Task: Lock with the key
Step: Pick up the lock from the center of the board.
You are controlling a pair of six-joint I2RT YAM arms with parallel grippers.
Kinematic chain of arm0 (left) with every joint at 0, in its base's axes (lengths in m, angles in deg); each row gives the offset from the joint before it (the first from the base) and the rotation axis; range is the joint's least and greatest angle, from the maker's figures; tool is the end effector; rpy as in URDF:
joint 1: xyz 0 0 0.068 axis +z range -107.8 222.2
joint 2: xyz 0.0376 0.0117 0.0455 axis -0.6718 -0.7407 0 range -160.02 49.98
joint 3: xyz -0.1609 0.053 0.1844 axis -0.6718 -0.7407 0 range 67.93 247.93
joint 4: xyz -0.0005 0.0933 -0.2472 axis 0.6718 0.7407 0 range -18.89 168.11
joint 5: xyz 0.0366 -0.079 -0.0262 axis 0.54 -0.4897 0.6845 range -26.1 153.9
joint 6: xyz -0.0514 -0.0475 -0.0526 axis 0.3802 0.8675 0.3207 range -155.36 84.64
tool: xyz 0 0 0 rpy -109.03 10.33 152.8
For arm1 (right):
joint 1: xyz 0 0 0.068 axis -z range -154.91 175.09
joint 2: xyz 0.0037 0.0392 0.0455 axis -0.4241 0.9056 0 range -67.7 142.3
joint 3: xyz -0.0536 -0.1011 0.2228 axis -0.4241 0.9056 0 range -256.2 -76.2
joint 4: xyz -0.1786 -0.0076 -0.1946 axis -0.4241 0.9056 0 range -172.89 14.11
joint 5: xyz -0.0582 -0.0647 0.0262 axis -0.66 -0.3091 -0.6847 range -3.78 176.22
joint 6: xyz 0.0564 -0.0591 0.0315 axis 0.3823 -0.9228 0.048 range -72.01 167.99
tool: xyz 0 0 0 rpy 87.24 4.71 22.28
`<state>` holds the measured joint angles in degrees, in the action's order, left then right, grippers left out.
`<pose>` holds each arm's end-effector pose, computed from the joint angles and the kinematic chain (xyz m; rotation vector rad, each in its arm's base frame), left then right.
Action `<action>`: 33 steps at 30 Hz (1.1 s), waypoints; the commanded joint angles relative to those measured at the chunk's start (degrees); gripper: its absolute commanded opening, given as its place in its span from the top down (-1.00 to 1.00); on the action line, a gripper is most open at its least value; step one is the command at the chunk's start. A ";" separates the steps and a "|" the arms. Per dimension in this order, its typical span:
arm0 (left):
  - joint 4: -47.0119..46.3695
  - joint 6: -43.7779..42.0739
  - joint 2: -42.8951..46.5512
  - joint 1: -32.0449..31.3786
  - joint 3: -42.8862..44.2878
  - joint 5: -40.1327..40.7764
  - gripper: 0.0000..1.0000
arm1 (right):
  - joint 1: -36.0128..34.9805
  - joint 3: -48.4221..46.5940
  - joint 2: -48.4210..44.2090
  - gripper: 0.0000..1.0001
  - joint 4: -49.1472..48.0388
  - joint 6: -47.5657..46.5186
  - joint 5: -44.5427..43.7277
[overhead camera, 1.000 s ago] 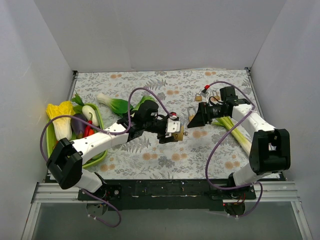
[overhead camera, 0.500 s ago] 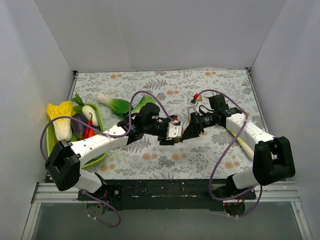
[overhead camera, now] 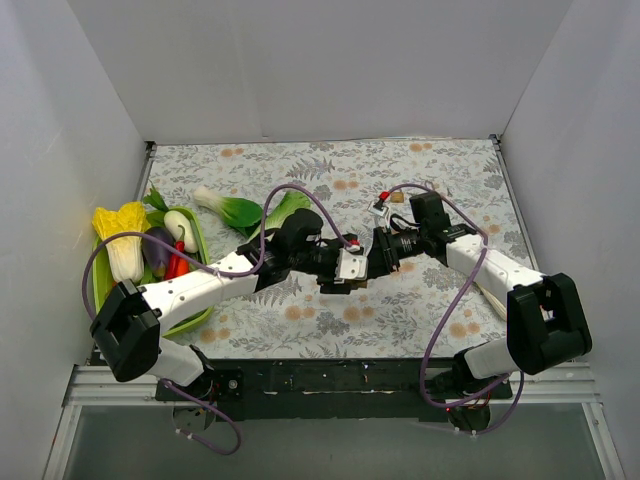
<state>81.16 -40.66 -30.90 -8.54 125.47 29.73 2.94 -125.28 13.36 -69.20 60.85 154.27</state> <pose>0.1868 -0.2977 0.2320 1.3635 1.7824 -1.0882 0.2475 0.1786 0.1973 -0.7866 2.1580 1.6973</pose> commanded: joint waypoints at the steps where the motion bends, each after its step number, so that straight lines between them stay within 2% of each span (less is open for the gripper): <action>1: -3.63 -0.06 3.54 -0.59 1.87 0.77 1.00 | -0.26 1.18 -1.08 0.13 -5.87 5.41 -0.02; 2: -3.63 0.03 3.54 -0.59 1.96 0.95 1.00 | -0.17 1.09 -0.90 0.24 -5.96 5.59 -0.11; 3: -3.63 0.29 3.54 -0.59 1.79 1.04 1.00 | -0.09 1.00 -0.81 0.50 -5.61 5.68 -0.03; 6: -3.02 2.30 3.45 -0.68 2.40 2.79 0.99 | -0.17 0.57 -0.72 0.97 -5.08 5.51 0.50; 7: -2.14 4.75 3.10 -0.68 2.66 3.75 0.85 | -0.17 0.48 -0.64 0.97 -4.91 5.33 0.76; 8: -1.79 6.86 2.84 -0.68 3.19 7.07 0.29 | -0.09 0.13 -0.64 0.97 -4.64 5.24 1.03; 9: -0.65 8.88 2.49 -0.68 4.76 9.19 0.04 | 0.09 -0.14 -0.64 0.97 -4.38 4.63 1.47; 11: 3.65 13.88 1.17 -0.06 6.61 14.19 -0.31 | 0.44 -1.01 -0.99 0.97 -2.63 3.32 1.73; 12: 5.41 15.13 1.08 0.90 8.19 13.70 -0.36 | 0.53 -1.45 -1.25 0.97 -1.92 2.00 1.91; 14: 10.68 19.07 2.65 5.90 9.25 9.68 -0.49 | 0.97 -2.50 -1.69 0.97 1.15 -0.02 2.00; 15: 12.00 20.06 3.44 8.09 9.52 4.69 -0.60 | 1.14 -4.08 -2.39 0.97 3.07 -4.38 1.65; 16: 15.15 20.67 4.06 11.86 9.78 2.29 -0.61 | 1.15 -5.31 -2.83 0.97 5.27 -6.95 1.12; 17: 16.66 21.46 4.67 13.29 10.13 1.14 -0.61 | 1.15 -6.37 -3.53 0.97 9.82 -10.37 0.34; 21: 22.03 24.63 9.49 18.22 10.75 -5.98 -0.65 | 1.15 -10.50 -9.67 0.97 15.04 -23.30 -4.40; 22: 21.43 25.25 10.91 18.31 9.36 -6.60 -0.65 | 1.06 -10.77 -10.82 0.97 15.39 -28.02 -5.46; 28: 10.29 27.70 22.33 18.40 -0.05 -12.84 -0.69 | -0.78 -11.30 -18.82 0.97 13.38 -39.31 -11.44; 33: 7.89 26.75 21.82 18.40 -0.67 -14.42 -0.67 | -5.44 -8.94 -25.57 0.97 11.10 -50.11 -17.24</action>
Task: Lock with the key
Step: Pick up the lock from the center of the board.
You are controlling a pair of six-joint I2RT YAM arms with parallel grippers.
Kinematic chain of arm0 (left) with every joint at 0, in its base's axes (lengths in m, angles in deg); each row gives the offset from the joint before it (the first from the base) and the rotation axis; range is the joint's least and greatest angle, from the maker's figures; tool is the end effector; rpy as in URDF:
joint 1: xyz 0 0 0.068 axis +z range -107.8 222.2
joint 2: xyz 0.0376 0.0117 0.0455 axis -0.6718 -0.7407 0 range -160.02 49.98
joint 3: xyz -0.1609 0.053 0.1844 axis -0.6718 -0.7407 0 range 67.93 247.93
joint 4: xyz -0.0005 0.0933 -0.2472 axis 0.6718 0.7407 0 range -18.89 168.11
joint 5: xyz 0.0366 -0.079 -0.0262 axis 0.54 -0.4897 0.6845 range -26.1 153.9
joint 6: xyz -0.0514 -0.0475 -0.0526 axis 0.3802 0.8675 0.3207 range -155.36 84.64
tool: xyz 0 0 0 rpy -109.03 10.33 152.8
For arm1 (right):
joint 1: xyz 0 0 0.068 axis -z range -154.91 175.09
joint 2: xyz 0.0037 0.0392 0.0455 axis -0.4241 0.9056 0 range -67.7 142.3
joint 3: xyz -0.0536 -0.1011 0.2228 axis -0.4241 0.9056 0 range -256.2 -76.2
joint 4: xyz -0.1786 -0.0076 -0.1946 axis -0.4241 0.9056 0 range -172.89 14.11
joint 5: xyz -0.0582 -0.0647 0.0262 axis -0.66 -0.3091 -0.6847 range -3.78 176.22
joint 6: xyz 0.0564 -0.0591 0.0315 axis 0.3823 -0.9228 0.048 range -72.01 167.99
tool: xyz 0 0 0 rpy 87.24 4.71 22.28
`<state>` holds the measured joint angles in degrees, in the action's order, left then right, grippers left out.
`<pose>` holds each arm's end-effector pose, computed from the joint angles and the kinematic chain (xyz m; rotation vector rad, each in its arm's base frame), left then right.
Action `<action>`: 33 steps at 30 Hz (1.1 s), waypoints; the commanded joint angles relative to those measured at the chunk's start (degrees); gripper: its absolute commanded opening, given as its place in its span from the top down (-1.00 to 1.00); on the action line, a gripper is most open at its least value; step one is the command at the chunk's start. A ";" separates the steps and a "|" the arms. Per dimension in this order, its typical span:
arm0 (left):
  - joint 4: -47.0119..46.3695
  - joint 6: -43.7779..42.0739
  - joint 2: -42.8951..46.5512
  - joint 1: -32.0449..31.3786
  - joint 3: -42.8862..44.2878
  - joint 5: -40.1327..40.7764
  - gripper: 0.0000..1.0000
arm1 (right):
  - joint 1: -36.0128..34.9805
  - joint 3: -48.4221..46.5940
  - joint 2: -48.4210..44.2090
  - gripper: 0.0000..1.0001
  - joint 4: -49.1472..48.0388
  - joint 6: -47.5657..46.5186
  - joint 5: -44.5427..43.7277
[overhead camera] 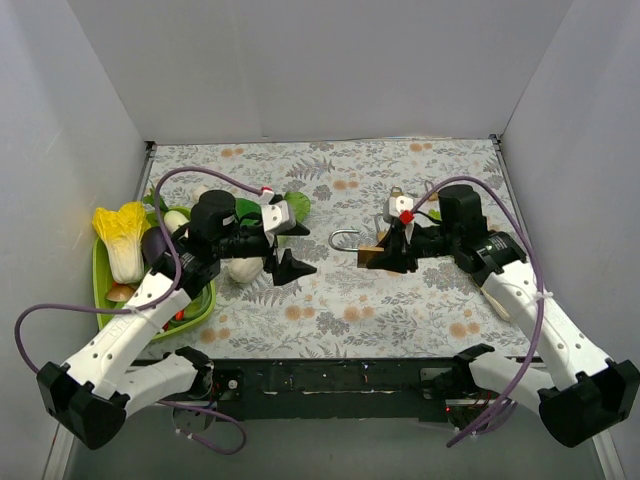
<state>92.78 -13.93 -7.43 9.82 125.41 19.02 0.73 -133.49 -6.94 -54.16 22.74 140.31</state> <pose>0.1886 -0.1846 0.3292 0.7528 1.9459 -1.3576 0.2059 0.1623 0.3048 -1.3118 1.5334 0.9832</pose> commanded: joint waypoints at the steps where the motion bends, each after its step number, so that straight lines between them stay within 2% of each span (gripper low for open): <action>1: -3.92 -0.86 -1.74 0.04 -0.61 -4.33 -0.65 | -4.72 0.07 -6.25 0.97 -6.12 -13.05 -4.24; 4: -6.46 -4.20 -1.22 -0.93 -2.18 -5.75 -0.60 | -6.13 1.58 -8.02 0.97 -7.90 -13.60 -5.22; 8: -10.15 -9.98 0.80 -4.61 -4.82 0.56 -0.53 | -7.10 0.61 -6.88 0.97 -7.46 -11.57 -3.11; 12: -11.56 -15.00 2.03 -8.39 -6.23 2.78 -0.47 | -7.72 0.43 -6.17 0.97 -8.34 -9.12 -2.76; 18: -13.84 -15.72 2.74 -10.77 -8.43 6.03 -0.45 | -7.81 -0.18 -5.21 0.97 -8.60 -6.39 -1.79; 22: -18.06 -12.21 2.21 -11.21 -9.66 14.54 -0.49 | -7.81 -0.10 -5.03 0.97 -8.17 -5.16 -0.91; 26: -18.86 -16.06 5.11 -11.65 -12.11 14.12 -0.53 | -7.81 -0.27 -4.85 0.97 -7.81 -4.36 -0.91; 30: -19.12 -16.33 6.17 -11.92 -12.48 14.30 -0.54 | -7.81 -0.27 -4.59 0.97 -8.16 -2.88 -0.65; 32: -17.72 -15.98 5.12 -12.00 -11.60 9.85 -0.48 | -7.81 -0.01 -4.59 0.97 -9.65 -2.26 -0.74; 33: -15.11 -15.81 4.42 -12.00 -10.29 8.07 -0.31 | -7.81 -0.01 -4.59 0.97 -10.18 -1.91 -0.74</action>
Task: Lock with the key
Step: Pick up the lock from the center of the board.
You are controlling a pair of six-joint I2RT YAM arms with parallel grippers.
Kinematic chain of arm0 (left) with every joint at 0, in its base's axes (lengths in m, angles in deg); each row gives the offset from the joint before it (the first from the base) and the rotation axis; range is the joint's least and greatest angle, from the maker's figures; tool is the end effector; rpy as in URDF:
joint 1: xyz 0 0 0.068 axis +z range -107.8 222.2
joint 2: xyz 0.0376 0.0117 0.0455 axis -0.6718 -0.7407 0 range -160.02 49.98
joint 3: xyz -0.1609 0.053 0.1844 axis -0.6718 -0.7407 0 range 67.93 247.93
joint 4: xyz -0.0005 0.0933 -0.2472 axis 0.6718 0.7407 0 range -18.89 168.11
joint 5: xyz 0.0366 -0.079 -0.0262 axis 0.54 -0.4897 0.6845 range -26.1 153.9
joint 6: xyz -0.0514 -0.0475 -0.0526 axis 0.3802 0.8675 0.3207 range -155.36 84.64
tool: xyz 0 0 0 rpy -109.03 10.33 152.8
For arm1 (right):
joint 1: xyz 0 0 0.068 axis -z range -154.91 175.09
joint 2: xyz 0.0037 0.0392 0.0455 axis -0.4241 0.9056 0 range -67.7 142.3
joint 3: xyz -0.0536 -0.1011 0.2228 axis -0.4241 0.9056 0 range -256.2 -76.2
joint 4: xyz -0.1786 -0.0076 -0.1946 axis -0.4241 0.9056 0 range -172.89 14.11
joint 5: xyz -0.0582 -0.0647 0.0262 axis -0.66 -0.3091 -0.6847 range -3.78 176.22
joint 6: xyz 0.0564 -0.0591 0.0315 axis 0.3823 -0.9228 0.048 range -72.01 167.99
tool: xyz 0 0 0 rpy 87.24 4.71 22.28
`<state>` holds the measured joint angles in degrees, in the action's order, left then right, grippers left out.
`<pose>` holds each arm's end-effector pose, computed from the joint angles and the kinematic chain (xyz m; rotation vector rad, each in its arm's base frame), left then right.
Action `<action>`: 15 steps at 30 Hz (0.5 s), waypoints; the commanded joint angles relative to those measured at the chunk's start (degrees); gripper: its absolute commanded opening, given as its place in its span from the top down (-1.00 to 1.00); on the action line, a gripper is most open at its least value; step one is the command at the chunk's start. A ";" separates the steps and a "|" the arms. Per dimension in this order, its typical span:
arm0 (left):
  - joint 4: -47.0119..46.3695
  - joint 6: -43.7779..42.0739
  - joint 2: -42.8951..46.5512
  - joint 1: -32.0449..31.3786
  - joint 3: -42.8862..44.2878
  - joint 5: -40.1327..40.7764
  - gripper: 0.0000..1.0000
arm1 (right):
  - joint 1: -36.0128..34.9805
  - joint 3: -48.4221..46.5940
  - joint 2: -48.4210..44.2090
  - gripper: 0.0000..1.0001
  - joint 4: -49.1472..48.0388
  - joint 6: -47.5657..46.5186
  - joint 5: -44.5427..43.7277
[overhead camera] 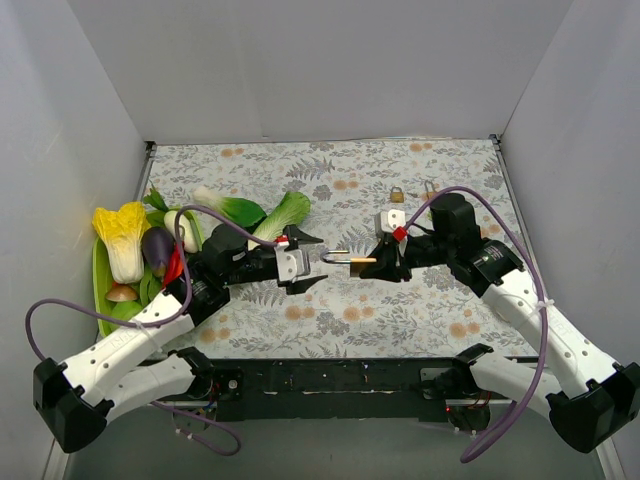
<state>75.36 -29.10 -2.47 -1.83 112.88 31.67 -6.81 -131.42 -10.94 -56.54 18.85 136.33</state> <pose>0.1607 -0.2131 0.3031 1.0028 1.5982 -1.1153 0.1780 0.1810 0.3103 -1.4344 1.3734 0.9210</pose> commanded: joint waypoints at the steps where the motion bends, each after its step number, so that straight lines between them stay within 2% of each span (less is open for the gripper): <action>1: 3.73 -0.38 -1.16 -0.35 2.86 -6.34 -0.26 | -0.27 -2.08 -0.59 0.97 -8.15 2.34 3.33; 2: 4.53 0.15 -1.95 -0.61 3.39 -7.40 -0.20 | -0.27 -2.26 -0.59 0.97 -8.68 2.43 3.68; 3: 5.58 1.55 -3.18 -0.70 3.74 -8.98 -0.03 | -0.27 -2.61 -0.50 0.97 -8.68 2.34 3.77; 7: 6.91 3.58 -4.94 -0.97 6.20 -10.48 0.33 | -0.27 -2.88 -1.20 0.97 -7.72 -0.64 3.42; 9: 7.44 4.02 -5.21 -1.06 6.73 -10.40 0.42 | -0.27 -2.87 -1.73 0.97 -7.10 -1.79 3.33; 11: 7.70 4.99 -5.30 -1.06 6.91 -10.05 0.44 | -0.36 -2.79 -1.99 0.97 -6.66 -3.63 3.68; 15: 8.49 6.74 -5.03 -1.06 6.29 -9.00 0.21 | -0.36 -2.96 -2.26 0.97 -5.52 -5.83 3.77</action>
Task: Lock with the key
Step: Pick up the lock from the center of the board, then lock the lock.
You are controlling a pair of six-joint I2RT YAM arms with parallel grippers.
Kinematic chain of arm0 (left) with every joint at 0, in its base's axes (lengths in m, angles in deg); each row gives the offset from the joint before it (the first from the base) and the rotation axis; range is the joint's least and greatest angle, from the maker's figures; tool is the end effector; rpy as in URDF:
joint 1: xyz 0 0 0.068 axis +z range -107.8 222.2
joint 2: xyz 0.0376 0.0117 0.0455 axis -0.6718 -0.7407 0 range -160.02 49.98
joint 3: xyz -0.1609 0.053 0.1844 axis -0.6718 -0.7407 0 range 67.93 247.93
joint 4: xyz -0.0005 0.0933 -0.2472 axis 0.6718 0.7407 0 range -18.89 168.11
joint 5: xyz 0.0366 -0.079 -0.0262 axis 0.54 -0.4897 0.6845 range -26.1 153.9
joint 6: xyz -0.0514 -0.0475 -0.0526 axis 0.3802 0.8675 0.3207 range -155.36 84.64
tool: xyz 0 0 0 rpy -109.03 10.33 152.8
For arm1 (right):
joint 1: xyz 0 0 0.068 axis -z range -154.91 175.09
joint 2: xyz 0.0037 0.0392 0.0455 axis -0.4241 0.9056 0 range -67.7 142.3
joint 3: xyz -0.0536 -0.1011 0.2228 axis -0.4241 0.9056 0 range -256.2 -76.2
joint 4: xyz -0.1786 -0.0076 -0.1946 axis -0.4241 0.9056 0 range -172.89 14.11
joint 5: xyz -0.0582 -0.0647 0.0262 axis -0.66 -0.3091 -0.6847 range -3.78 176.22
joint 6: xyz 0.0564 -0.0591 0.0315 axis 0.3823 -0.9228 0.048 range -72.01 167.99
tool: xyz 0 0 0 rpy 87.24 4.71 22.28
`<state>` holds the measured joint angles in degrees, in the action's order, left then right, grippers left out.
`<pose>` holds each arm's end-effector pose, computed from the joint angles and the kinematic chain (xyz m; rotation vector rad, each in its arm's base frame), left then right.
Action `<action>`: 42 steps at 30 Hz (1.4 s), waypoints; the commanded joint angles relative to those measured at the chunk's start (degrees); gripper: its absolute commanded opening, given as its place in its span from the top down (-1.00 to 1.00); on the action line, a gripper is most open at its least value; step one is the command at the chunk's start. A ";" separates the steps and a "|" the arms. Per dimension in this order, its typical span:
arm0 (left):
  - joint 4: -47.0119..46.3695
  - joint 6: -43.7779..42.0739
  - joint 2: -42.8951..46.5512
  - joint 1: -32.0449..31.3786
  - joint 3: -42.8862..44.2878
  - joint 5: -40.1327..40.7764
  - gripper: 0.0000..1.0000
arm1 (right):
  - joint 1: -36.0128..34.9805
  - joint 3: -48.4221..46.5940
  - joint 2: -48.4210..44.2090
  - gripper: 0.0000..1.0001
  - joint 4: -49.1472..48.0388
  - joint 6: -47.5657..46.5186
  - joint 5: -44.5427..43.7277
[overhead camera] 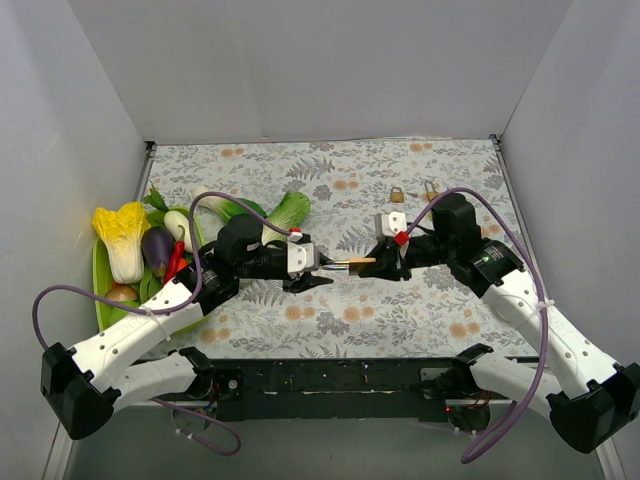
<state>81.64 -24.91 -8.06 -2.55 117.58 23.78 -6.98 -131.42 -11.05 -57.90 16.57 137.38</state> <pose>0.1584 -0.2276 0.2977 1.0748 1.7358 -1.2932 0.1769 0.1823 0.3139 -1.4605 1.3026 0.9047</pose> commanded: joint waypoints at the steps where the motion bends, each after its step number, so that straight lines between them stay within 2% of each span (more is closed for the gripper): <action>1: 2.57 2.72 0.65 -0.34 1.33 -0.84 0.19 | -0.18 -3.05 -2.24 0.97 -3.64 -4.08 2.81; 5: 4.94 2.55 0.82 -0.34 0.54 -0.58 0.18 | -0.27 -2.61 -3.11 0.97 -3.20 -6.54 3.16; 8: 4.86 3.08 0.56 -0.33 0.19 -1.10 0.26 | -0.27 -2.61 -3.03 0.97 -3.02 -7.52 3.77; 13: 4.42 4.22 -0.76 -0.34 1.24 -1.19 0.63 | -0.44 -2.87 -2.94 0.97 -3.20 -7.60 4.30; 16: 3.80 4.92 -1.20 -0.33 1.24 -0.40 0.78 | -0.44 -3.05 -3.03 0.97 -3.02 -7.69 4.22; 24: 1.26 6.85 -1.11 -0.33 1.33 0.39 0.88 | -0.88 -2.79 -2.50 0.97 -4.25 -6.20 5.18; 26: 0.73 6.94 -1.98 -0.33 1.76 0.48 0.98 | -1.32 -2.52 -2.24 0.97 -4.69 -5.32 6.41; 31: -0.94 6.77 -3.22 -0.34 2.12 1.27 1.00 | -2.11 -2.96 -0.40 0.97 -3.72 -2.16 10.27; 37: -4.28 8.17 -4.01 -0.34 2.65 -0.31 1.00 | -2.55 -2.70 0.75 0.97 -8.46 3.37 10.89; 42: -8.15 9.66 -3.66 -0.42 2.47 -0.75 1.00 | -3.17 -2.61 2.16 0.97 -8.82 5.31 11.33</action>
<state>84.35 -16.67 -11.78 -2.11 117.58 24.35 -7.46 -131.46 -9.52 -57.77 18.10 139.96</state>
